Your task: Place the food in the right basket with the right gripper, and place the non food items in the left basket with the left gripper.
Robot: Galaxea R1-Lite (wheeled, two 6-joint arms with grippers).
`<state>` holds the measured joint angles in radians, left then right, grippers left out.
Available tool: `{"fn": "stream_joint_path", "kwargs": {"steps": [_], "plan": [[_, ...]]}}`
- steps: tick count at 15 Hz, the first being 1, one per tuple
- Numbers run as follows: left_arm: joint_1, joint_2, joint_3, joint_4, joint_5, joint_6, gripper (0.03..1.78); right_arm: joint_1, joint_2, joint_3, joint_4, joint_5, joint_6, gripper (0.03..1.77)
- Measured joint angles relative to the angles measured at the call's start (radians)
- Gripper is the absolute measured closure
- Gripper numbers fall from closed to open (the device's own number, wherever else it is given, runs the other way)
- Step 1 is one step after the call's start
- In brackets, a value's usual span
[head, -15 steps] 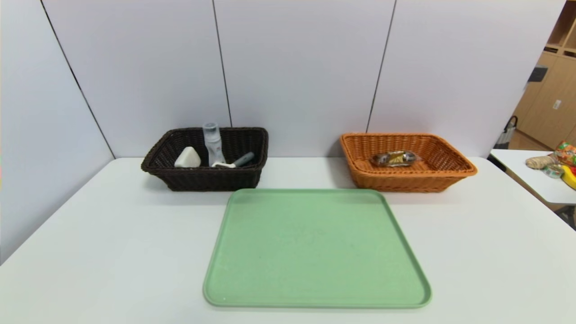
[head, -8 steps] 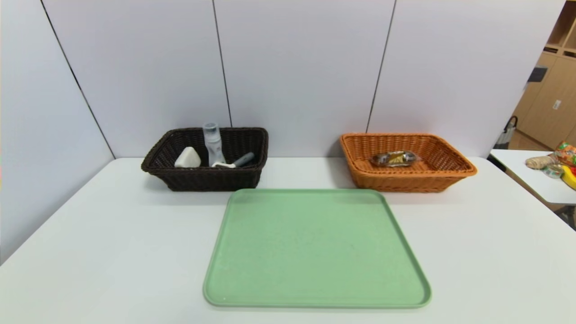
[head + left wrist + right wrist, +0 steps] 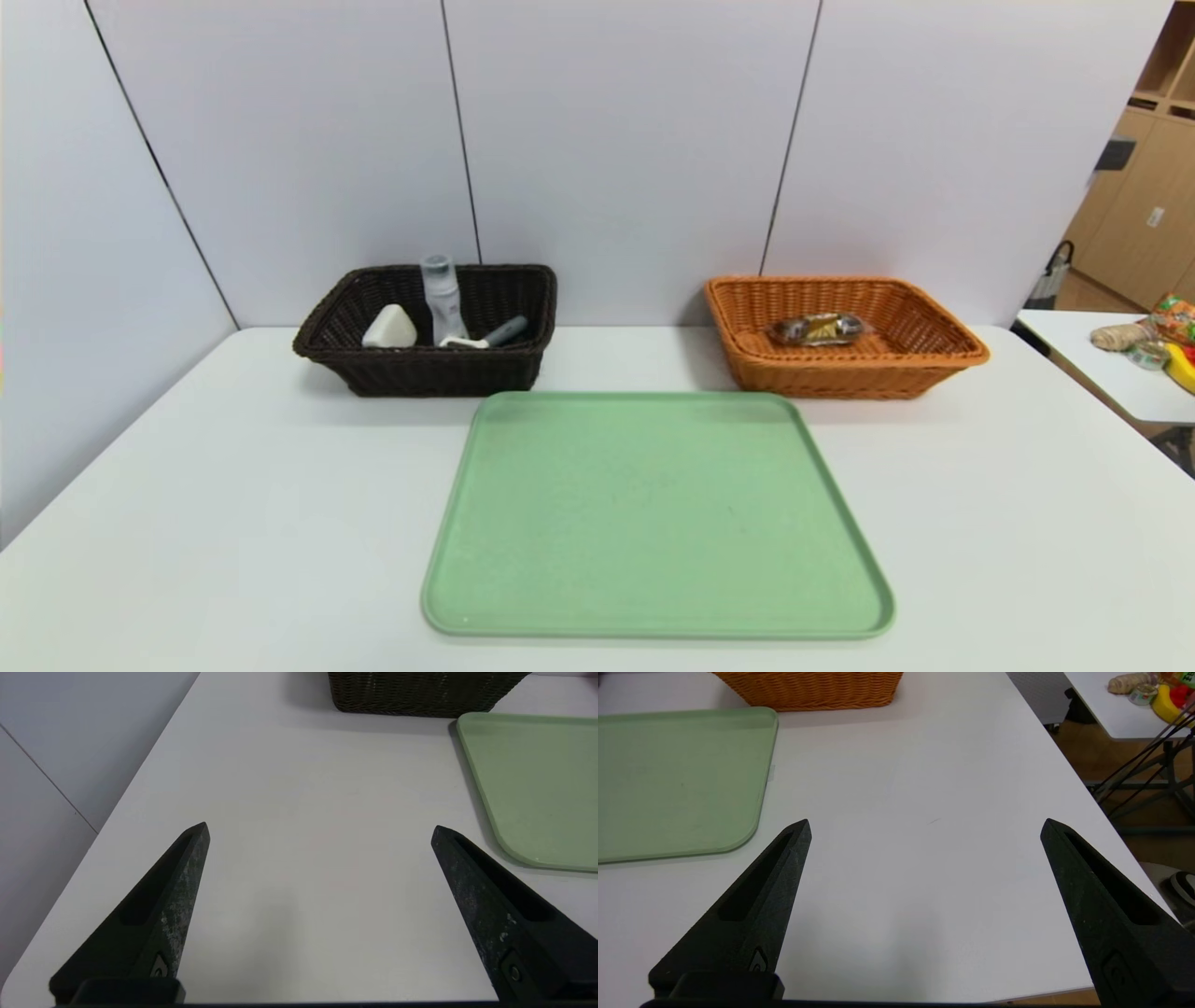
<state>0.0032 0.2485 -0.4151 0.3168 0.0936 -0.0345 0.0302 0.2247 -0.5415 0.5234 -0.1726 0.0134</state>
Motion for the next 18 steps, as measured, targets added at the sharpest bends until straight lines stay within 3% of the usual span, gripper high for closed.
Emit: {"fn": "stream_joint_path", "kwargs": {"steps": [3,7,12,15,18], "plan": [[0.004,-0.062,0.113,-0.039,0.003,0.039,0.12,-0.004,-0.01,0.075,-0.081,0.001,-0.002,0.1],[0.003,-0.131,0.301,-0.273,-0.033,0.071,0.12,-0.021,-0.084,0.262,-0.294,0.039,-0.057,0.1],[0.002,-0.208,0.388,-0.295,-0.088,0.077,0.12,-0.029,-0.201,0.437,-0.408,0.095,-0.072,0.1],[0.001,-0.237,0.409,-0.313,-0.09,0.072,0.12,-0.029,-0.22,0.506,-0.476,0.17,-0.075,0.1],[0.001,-0.246,0.413,-0.314,-0.091,0.07,0.12,-0.029,-0.225,0.536,-0.523,0.183,-0.076,0.1]]}}
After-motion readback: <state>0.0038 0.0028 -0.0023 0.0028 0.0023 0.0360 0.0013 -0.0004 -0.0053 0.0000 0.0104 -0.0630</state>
